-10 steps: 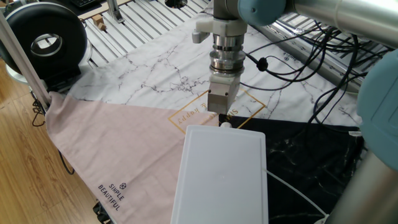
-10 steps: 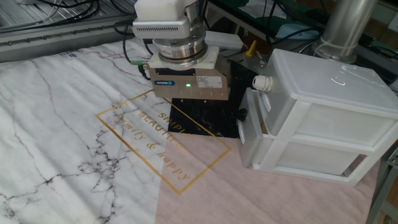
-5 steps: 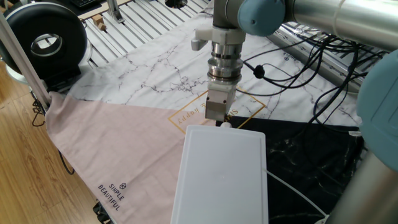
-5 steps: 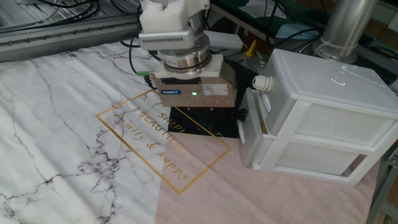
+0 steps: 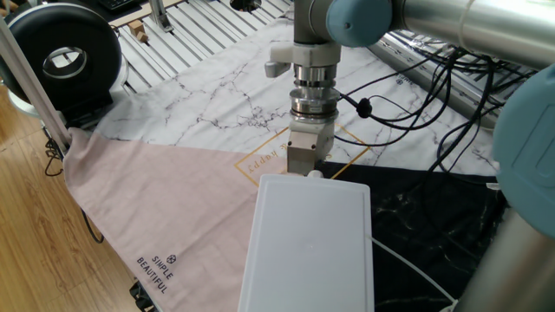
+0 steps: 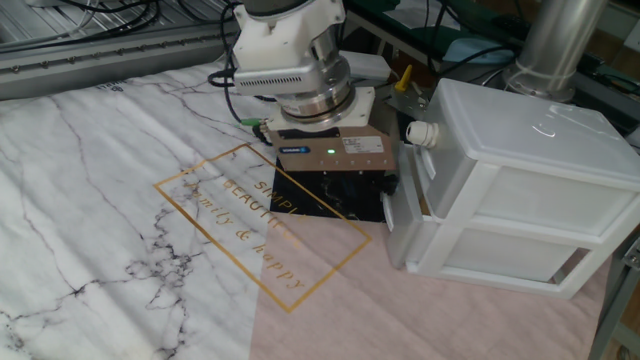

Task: Put things in the drawer

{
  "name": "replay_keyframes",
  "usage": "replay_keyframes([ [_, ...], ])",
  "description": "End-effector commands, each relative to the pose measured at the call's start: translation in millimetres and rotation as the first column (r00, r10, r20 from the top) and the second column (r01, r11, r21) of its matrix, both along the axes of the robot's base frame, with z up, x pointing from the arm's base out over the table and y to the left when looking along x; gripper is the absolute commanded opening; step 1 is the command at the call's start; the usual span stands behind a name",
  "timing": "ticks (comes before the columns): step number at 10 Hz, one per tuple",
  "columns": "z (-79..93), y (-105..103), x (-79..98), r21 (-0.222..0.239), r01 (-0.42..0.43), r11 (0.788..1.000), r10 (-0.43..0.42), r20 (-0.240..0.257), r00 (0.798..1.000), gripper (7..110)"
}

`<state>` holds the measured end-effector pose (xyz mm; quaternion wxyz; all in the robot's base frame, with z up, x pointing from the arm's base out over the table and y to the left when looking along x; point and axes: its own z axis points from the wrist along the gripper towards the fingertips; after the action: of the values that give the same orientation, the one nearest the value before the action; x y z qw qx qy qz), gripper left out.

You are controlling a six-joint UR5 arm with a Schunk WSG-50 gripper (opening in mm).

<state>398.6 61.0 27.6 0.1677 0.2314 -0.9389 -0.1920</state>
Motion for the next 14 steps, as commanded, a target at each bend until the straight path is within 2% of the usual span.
replay_keyframes([
  [1,6.8,5.1,-6.1,-0.012,0.027,1.0,-0.028,-0.043,0.999,7],
  [5,16.1,11.0,-11.1,-0.071,0.064,0.995,-0.07,-0.092,0.993,7],
  [8,21.3,20.4,-13.4,-0.041,0.079,0.996,-0.083,-0.114,0.99,7],
  [13,24.0,26.0,-14.2,-0.028,0.088,0.996,-0.091,-0.125,0.988,7],
  [14,26.1,29.9,-15.2,-0.014,0.094,0.996,-0.095,-0.133,0.987,7],
])
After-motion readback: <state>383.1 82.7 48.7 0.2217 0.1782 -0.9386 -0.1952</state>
